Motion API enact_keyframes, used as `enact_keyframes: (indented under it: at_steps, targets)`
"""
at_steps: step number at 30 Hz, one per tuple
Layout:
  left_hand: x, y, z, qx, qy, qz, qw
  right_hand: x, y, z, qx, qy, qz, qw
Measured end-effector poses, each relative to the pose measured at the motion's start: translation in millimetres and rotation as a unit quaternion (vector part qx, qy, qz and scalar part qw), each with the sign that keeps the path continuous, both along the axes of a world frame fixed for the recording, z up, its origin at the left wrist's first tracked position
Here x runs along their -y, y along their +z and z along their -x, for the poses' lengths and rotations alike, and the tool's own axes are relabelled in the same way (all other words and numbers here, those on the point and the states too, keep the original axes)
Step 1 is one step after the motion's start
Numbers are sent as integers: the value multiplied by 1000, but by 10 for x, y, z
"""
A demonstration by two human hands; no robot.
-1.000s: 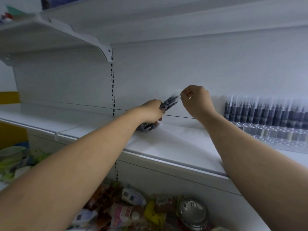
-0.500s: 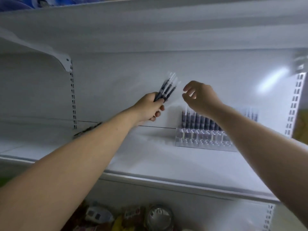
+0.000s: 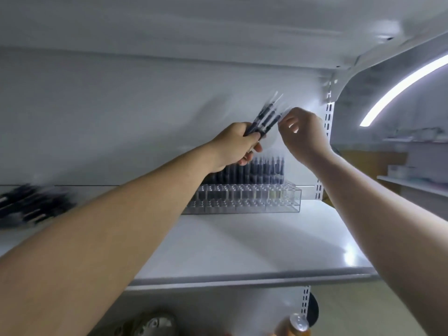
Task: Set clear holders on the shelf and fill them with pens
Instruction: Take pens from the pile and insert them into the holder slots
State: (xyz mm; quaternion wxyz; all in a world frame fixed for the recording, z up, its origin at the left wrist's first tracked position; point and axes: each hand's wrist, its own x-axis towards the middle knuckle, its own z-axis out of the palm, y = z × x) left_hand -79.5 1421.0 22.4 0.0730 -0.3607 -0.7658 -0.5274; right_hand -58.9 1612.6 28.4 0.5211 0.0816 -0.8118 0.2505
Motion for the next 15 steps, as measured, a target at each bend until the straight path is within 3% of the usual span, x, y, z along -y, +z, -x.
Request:
enact_keyframes:
  at_steps: [4, 10, 15]
  targets:
    - [-63, -245, 74, 5, -9, -7, 1000, -47, -296, 95, -5, 33, 40, 999]
    - [-16, -420, 60, 21, -28, -44, 998, 94, -337, -39, -7, 191, 102, 976]
    - [6, -480, 2, 5, -29, -33, 999, 78, -376, -46, 21, 215, 138, 967]
